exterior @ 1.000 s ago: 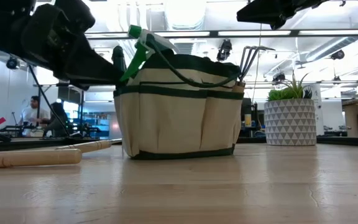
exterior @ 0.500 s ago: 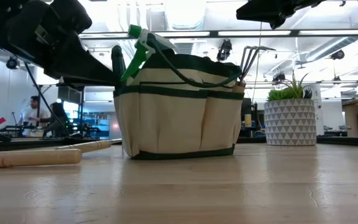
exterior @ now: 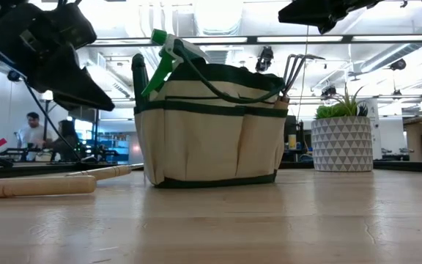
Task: Pick & Place Garden tools in Gardening bag
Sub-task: Adjust the green gardening bag
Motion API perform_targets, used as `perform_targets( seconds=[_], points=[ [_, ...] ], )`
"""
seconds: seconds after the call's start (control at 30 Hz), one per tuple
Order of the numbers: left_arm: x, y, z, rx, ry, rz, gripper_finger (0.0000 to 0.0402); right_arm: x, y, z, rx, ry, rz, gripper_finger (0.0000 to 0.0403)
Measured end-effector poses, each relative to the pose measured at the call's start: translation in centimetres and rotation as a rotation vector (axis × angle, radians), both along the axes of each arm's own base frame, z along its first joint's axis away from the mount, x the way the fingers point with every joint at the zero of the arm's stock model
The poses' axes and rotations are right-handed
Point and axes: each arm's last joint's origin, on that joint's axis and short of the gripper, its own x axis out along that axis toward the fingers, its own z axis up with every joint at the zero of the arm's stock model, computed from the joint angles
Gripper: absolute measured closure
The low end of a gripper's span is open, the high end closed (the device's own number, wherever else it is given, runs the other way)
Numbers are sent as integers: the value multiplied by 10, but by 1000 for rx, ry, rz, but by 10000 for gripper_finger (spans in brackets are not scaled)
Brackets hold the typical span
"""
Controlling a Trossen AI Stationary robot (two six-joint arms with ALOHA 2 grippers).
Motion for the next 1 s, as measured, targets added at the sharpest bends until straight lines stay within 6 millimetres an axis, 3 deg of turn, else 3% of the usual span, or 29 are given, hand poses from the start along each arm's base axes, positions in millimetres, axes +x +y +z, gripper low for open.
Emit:
perform_targets(
  seconds=[0.4,1.0],
  points=[
    [-20,9,-4,-128,139,101,300,0,0,0,1,-4,-1,310],
    [-21,26,-11,-104,199,267,300,1,-8,1,7,-11,-41,316]
  ],
)
